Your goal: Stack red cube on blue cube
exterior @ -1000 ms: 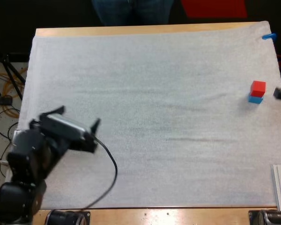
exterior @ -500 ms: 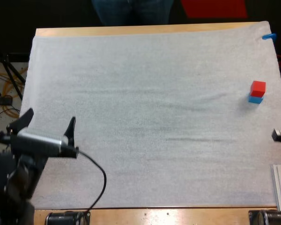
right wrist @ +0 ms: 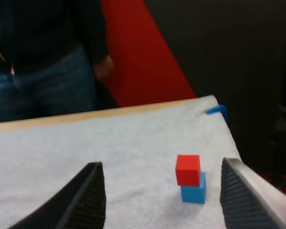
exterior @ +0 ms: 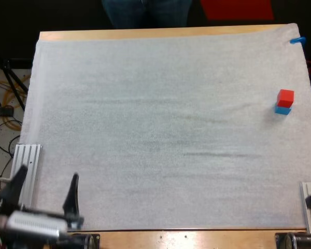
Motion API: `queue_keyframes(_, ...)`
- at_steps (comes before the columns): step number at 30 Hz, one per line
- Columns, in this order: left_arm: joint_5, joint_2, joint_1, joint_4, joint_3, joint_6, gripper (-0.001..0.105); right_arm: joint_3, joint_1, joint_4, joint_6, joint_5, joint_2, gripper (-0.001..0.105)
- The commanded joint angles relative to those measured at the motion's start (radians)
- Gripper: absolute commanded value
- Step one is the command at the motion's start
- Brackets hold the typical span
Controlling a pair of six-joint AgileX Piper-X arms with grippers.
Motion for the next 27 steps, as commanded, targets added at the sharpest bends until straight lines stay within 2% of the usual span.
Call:
queue_keyframes(1, 0.004, -0.034, -0.001, 0.032, -0.005, 0.005, 0.087, 0.016, 0.001, -0.007, 0.004, -0.01, -0.041, 0.052)
queue_keyframes(4, 0.004, -0.108, -0.001, 0.102, -0.005, 0.018, 0.087, 0.046, 0.001, -0.007, 0.01, -0.01, -0.13, 0.052)
queue_keyframes(7, 0.004, -0.18, -0.001, 0.224, -0.005, 0.017, 0.087, 0.048, 0.001, 0.042, 0.023, -0.006, -0.148, 0.052)
queue_keyframes(9, 0.004, -0.23, -0.001, 0.351, -0.006, 0.026, 0.087, 0.046, 0.001, 0.107, 0.029, -0.015, -0.145, 0.052)
queue_keyframes(12, 0.003, -0.241, -0.001, 0.503, -0.024, 0.055, 0.087, 0.048, 0.001, 0.153, 0.029, -0.016, -0.15, 0.052)
queue_keyframes(14, 0.002, -0.242, 0.003, 0.541, -0.024, 0.06, 0.087, 0.051, 0.001, 0.161, 0.029, -0.016, -0.15, 0.052)
queue_keyframes(19, 0.002, -0.243, 0.006, 0.51, -0.022, 0.081, 0.087, 0.068, 0.001, 0.136, 0.029, -0.016, -0.15, 0.052)
queue_keyframes(23, 0.002, -0.24, 0.006, 0.403, -0.013, 0.106, 0.087, 0.083, 0.001, 0.109, 0.026, -0.016, -0.147, 0.052)
queue_keyframes(27, 0.002, -0.241, 0.006, 0.278, 0.05, 0.106, 0.087, 0.11, 0.001, 0.077, -0.006, -0.016, -0.147, 0.052)
